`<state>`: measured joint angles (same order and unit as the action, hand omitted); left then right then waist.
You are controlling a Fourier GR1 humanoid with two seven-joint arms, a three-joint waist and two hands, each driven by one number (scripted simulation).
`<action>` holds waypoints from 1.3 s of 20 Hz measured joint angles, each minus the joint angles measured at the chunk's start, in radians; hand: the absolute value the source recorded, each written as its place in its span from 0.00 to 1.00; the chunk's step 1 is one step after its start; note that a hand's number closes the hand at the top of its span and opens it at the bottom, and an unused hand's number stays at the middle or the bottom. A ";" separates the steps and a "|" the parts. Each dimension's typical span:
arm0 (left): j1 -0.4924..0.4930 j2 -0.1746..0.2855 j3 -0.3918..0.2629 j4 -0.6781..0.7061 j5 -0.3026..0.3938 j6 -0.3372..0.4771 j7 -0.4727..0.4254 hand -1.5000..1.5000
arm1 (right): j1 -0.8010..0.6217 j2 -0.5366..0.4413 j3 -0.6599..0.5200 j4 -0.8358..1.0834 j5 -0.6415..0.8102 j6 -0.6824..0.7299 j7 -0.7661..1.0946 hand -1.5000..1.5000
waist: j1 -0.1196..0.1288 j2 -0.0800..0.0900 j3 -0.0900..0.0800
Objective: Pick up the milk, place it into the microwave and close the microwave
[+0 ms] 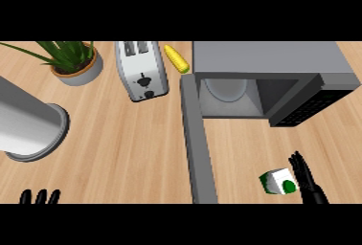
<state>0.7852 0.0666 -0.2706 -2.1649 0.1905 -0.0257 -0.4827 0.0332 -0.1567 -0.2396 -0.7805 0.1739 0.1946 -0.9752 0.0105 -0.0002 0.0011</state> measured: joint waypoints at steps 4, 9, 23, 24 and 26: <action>-0.001 -0.003 0.006 0.032 0.004 -0.004 -0.029 0.00 | -0.038 -0.005 0.012 0.058 0.009 -0.015 -0.021 0.00 | -0.001 0.000 -0.001; 0.003 0.012 0.019 0.035 0.024 -0.017 -0.040 0.00 | -0.062 -0.010 0.031 0.091 0.013 -0.026 -0.043 0.00 | -0.001 -0.001 -0.002; 0.019 0.035 0.024 0.060 0.034 -0.029 -0.080 0.00 | -0.162 0.013 0.015 0.172 -0.028 -0.080 -0.050 1.00 | -0.002 0.000 -0.006; 0.020 0.035 0.022 0.055 0.035 -0.027 -0.077 0.00 | -0.168 0.015 0.024 0.170 -0.011 -0.102 -0.055 1.00 | -0.002 0.000 -0.005; 0.032 0.040 0.019 0.039 0.041 -0.030 -0.071 0.00 | -0.173 0.021 0.027 0.176 0.001 -0.129 -0.065 1.00 | -0.001 0.000 -0.003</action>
<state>0.8173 0.1064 -0.2519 -2.1260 0.2316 -0.0553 -0.5538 -0.1399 -0.1356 -0.2129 -0.6049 0.1754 0.0659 -1.0398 0.0094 -0.0007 -0.0023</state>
